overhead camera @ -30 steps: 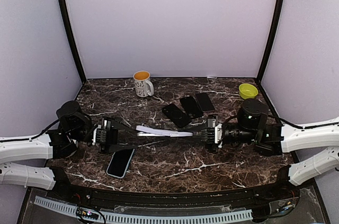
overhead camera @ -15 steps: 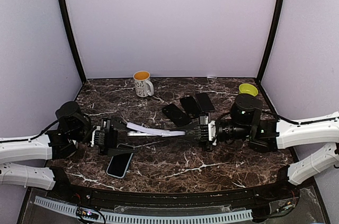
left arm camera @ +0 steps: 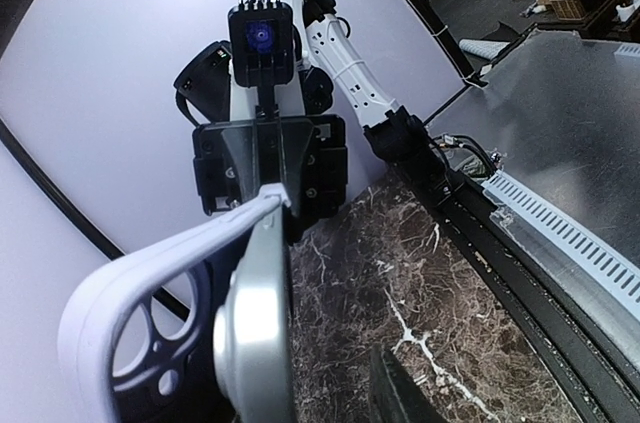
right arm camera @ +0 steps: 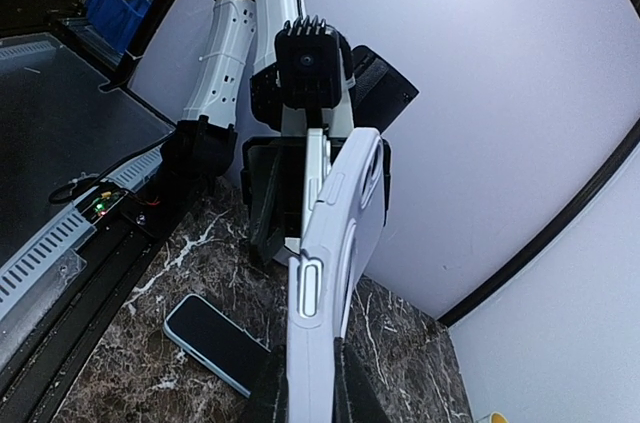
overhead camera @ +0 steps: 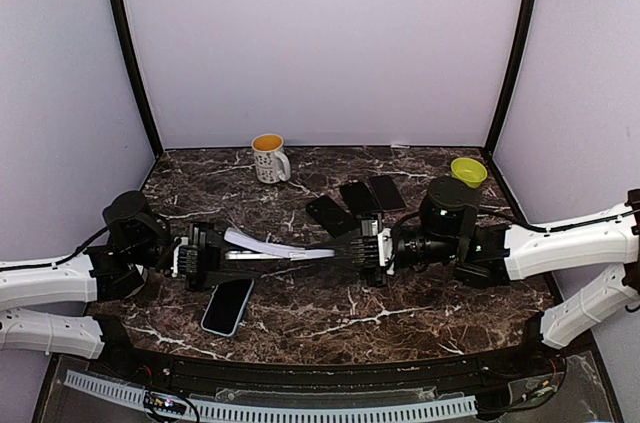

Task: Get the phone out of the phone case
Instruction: Pass from the right arm to the left

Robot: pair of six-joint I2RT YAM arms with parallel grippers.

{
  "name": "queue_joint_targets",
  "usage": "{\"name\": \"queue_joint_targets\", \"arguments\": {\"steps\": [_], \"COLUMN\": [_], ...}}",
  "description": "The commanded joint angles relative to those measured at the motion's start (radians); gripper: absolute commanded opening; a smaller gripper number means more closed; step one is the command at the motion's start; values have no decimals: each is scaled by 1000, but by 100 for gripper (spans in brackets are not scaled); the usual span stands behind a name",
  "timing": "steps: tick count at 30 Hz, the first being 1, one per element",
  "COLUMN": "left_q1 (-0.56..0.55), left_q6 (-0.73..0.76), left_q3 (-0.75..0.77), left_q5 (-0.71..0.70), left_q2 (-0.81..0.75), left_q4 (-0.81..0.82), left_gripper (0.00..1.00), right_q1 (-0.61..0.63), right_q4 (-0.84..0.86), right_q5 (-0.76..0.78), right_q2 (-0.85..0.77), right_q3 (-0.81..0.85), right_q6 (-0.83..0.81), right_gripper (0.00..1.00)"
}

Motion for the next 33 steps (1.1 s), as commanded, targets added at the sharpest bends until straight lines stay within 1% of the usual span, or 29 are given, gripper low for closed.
{"name": "queue_joint_targets", "arguments": {"steps": [1, 2, 3, 5, 7, 9, 10, 12, 15, 16, 17, 18, 20, 23, 24, 26, 33], "left_q1": [-13, -13, -14, -14, -15, -16, -15, -17, -17, -17, -17, -17, -17, -18, -19, -19, -22], "left_q6": [5, 5, 5, 6, 10, 13, 15, 14, 21, 23, 26, 27, 30, 31, 30, 30, 32], "left_q3": [-3, -2, -2, -4, -6, -7, -6, -6, -6, -6, -6, -6, -6, -4, -4, -3, -3], "left_q5": [-27, -22, -19, -15, -16, -20, -23, -28, -37, -40, -43, -48, -51, -51, -50, -48, -39], "left_q2": [-7, -7, -7, -7, -8, -9, -10, -12, -18, -23, -25, -27, -30, -30, -30, -30, -25], "left_q4": [-1, -3, -4, -4, -4, -4, -2, 1, 1, 1, 2, 4, 7, 7, 8, 9, 12], "left_gripper": [41, 44, 51, 58, 63, 63, 61, 51, 41, 36, 33, 27, 20, 14, 10, 6, 5], "right_q1": [42, 43, 45, 51, 55, 56, 56, 56, 55, 56, 55, 55, 55, 55, 55, 55, 56], "right_q4": [135, 145, 155, 164, 175, 182, 183, 178, 152, 145, 136, 124, 101, 82, 77, 71, 89], "right_q5": [-91, -91, -91, -90, -85, -74, -64, -23, 63, 87, 106, 121, 137, 163, 169, 176, 144], "right_q2": [22, 27, 29, 38, 44, 44, 40, 26, -19, -35, -53, -69, -95, -125, -134, -144, -125], "right_q3": [55, 56, 58, 64, 66, 62, 57, 42, 2, -15, -30, -41, -58, -83, -89, -96, -89], "right_q6": [22, 26, 29, 30, 30, 27, 23, 6, -30, -36, -40, -42, -45, -46, -47, -46, -24], "right_gripper": [0, 0, 0, 0, 0, 0, 0, 0, 0, 0, 0, 0, 0, 0, 0, 0, 0]}}
